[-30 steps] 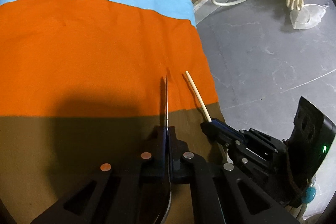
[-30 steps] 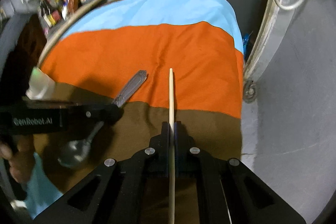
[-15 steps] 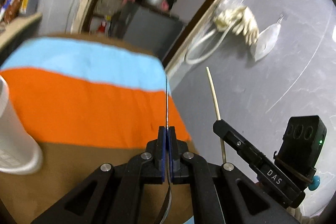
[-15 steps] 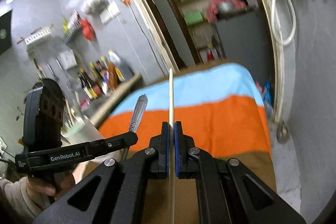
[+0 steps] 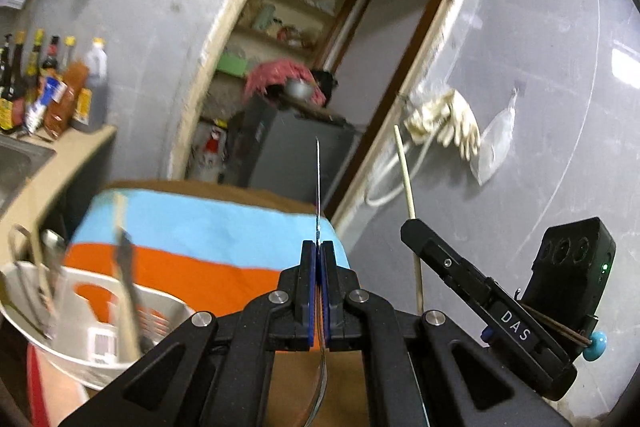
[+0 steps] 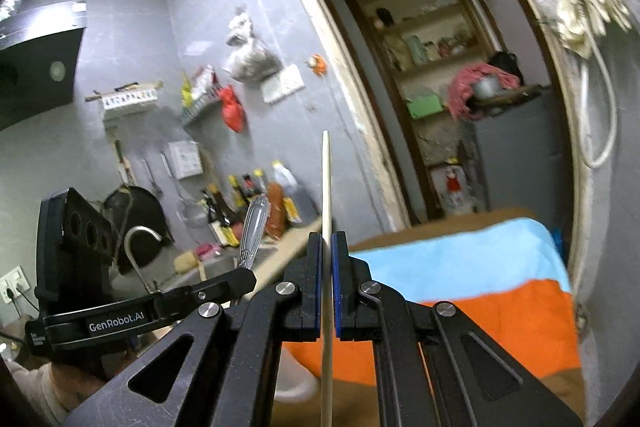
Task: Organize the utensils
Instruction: 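Lift the spoon and chopstick and carry both over the white caddy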
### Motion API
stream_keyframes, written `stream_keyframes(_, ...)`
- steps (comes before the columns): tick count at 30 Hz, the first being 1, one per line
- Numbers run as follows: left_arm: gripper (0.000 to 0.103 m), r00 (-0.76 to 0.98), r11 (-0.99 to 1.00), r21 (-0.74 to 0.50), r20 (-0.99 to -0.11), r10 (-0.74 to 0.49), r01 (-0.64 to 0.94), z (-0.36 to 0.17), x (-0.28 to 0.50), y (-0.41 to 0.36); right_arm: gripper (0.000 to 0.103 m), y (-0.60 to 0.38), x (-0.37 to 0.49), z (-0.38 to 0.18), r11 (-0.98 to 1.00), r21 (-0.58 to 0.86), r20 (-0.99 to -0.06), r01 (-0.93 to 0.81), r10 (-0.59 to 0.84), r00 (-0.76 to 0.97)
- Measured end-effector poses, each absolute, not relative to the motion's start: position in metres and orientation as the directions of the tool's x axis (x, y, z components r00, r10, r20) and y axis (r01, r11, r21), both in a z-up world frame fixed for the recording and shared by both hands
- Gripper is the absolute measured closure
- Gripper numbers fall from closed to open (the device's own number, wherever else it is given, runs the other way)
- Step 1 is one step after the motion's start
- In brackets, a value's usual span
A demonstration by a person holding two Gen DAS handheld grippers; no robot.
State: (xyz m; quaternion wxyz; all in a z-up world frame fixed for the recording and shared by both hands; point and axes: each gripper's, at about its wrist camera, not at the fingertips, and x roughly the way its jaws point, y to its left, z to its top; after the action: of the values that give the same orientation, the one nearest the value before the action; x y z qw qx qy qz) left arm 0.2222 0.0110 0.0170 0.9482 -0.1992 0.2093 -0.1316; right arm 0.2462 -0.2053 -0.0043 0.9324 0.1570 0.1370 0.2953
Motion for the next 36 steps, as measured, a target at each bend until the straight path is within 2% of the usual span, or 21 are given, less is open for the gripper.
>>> stream_keyframes(6, 0.101, 0.923, 0.866, -0.488, -0.273, -0.272, 0.111, 0.027, 0.213, 0.075, 0.099, -0.166, 0.252, 0.011, 0.726, 0.438, -0.054, -0.53, 0.61, 0.791)
stream_keyframes(14, 0.101, 0.97, 0.819, -0.574, -0.192, -0.148, 0.011, 0.012, 0.204, 0.156, 0.099, -0.102, 0.26, 0.005, 0.661, 0.485, 0.067, -0.573, 0.625, 0.778)
stream_keyframes(18, 0.101, 0.98, 0.788, -0.616, -0.164, -0.11, -0.015, -0.007, 0.206, 0.183, 0.099, -0.084, 0.26, -0.014, 0.659, 0.497, 0.083, -0.564, 0.612, 0.787)
stream_keyframes(25, 0.101, 0.984, 0.763, -0.645, -0.155, -0.083, -0.037, -0.038, 0.213, 0.205, 0.099, -0.068, 0.266, -0.046, 0.715, 0.506, 0.034, -0.482, 0.542, 0.84)
stream_keyframes(36, 0.101, 0.982, 0.756, -0.654, -0.136, -0.127, 0.007, -0.057, 0.216, 0.202, 0.099, -0.055, 0.27, -0.058, 0.77, 0.472, 0.032, -0.43, 0.472, 0.881)
